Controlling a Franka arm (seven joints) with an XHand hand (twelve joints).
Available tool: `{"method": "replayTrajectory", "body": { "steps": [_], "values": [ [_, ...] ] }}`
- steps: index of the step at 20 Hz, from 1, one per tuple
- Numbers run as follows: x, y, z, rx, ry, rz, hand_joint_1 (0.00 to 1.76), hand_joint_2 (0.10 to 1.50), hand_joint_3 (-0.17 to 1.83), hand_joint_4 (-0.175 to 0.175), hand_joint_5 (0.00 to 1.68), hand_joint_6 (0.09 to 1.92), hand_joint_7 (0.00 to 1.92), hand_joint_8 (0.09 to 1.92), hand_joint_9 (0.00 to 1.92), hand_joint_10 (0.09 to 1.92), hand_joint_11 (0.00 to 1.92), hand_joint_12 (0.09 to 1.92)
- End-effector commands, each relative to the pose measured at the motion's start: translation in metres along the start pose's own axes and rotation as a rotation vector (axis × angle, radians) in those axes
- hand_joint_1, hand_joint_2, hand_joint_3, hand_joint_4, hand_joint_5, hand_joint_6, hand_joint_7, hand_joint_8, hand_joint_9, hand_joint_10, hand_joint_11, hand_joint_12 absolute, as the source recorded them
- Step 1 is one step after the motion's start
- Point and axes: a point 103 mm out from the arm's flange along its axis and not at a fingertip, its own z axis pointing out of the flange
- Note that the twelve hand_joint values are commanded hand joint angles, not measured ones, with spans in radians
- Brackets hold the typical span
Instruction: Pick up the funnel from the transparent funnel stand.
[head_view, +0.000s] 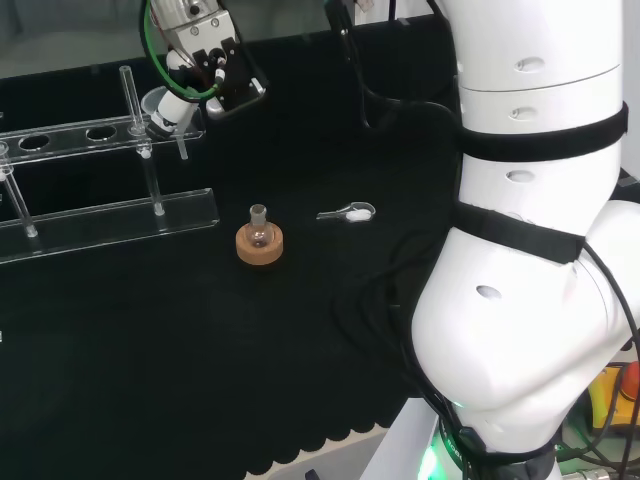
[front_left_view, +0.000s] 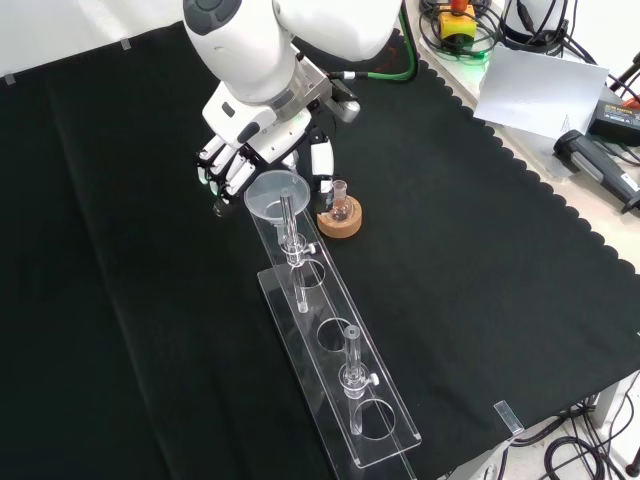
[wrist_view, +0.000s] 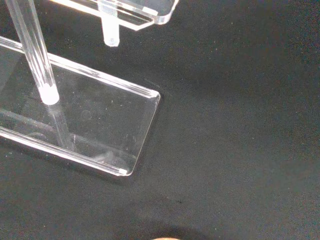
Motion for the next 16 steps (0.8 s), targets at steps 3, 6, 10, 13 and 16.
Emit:
{"method": "replayTrajectory", "body": {
  "steps": [3, 6, 10, 13, 16],
  "values": [
    [-0.002, -0.001, -0.002, -0.087, 0.023, 0.022, 0.56, 0.73, 0.02, -0.022, 0.56, 0.09, 0.75, 0.42, 0.39, 0.70, 0.00, 1.09],
    [-0.004, -0.003, -0.003, -0.126, 0.037, 0.028, 0.62, 0.76, 0.04, -0.003, 0.65, 0.09, 0.87, 0.39, 0.49, 0.64, 0.00, 1.18],
    [-0.008, -0.005, -0.007, -0.180, 0.056, 0.033, 0.67, 0.77, 0.05, 0.014, 0.74, 0.09, 0.99, 0.35, 0.59, 0.57, 0.00, 1.25],
    [-0.011, -0.007, -0.011, -0.214, 0.068, 0.036, 0.72, 0.77, 0.06, 0.029, 0.79, 0.09, 1.06, 0.32, 0.67, 0.51, 0.00, 1.30],
    [-0.015, -0.010, -0.018, -0.238, 0.063, 0.029, 0.75, 0.77, 0.07, 0.039, 0.82, 0.11, 1.10, 0.30, 0.72, 0.47, 0.00, 1.32]
  ]
}}
